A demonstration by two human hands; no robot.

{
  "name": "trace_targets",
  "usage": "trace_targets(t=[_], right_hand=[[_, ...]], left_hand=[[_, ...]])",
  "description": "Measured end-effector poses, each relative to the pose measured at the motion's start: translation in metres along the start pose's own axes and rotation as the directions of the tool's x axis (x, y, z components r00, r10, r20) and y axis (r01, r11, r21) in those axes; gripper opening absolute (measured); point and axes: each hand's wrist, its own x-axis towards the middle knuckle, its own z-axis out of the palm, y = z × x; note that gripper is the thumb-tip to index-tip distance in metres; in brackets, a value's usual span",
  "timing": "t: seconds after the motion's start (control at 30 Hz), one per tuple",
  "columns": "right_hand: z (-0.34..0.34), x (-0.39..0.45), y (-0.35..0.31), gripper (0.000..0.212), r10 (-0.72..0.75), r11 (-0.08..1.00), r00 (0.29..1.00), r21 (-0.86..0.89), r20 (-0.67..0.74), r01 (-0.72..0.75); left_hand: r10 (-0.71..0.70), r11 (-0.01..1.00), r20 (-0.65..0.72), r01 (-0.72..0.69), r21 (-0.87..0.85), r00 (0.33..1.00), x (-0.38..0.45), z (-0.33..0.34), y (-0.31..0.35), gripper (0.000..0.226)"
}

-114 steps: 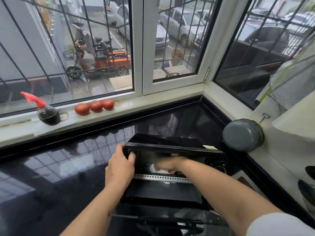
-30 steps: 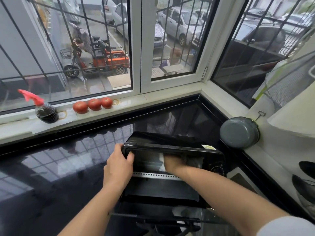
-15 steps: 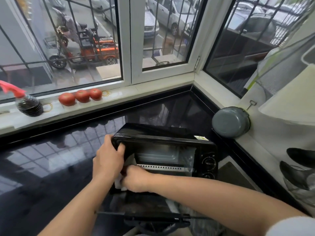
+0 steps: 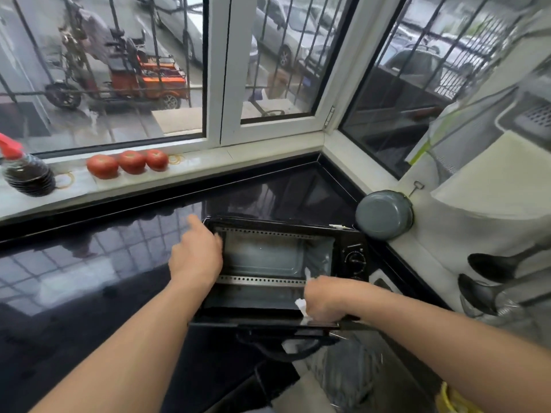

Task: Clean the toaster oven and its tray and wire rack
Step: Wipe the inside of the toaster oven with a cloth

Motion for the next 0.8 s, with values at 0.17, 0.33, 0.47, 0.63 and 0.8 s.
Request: trace_targets(t=[0.17,0.33,0.47,0.63,0.8], right_hand=[[-0.003,-0.012,0.000,0.051,0.082,0.996,0.994,0.036,-0.066,-0.079],[0.014,-0.015,-0.013,0.042,0.187,0.979,0.976,0.097,-0.108,-0.177],[0.041,-0.021,-0.030,0.045,0.156,0.979,0.974,0.157,-0.163,-0.130],[0.061,-0.036,-0.040,0.045,0.236,0.931,0.899,0.352,-0.368,-0.101],[0.078,-0.041,-0.049,0.036,0.405,0.869,0.802,0.458,-0.439,-0.188]], left_hand=[[0.186,0.967,-0.021,-0.179,0.180,0.982,0.001,0.003,-0.002,0.064],[0.390,0.873,0.009,-0.373,0.313,0.921,-0.008,0.003,-0.013,0.104],[0.421,0.855,0.073,-0.423,0.301,0.904,-0.004,-0.008,-0.012,0.100],[0.358,0.887,0.158,-0.388,0.250,0.920,0.004,-0.023,0.004,0.091],[0.347,0.878,0.222,-0.399,0.266,0.911,0.012,-0.028,0.011,0.095]])
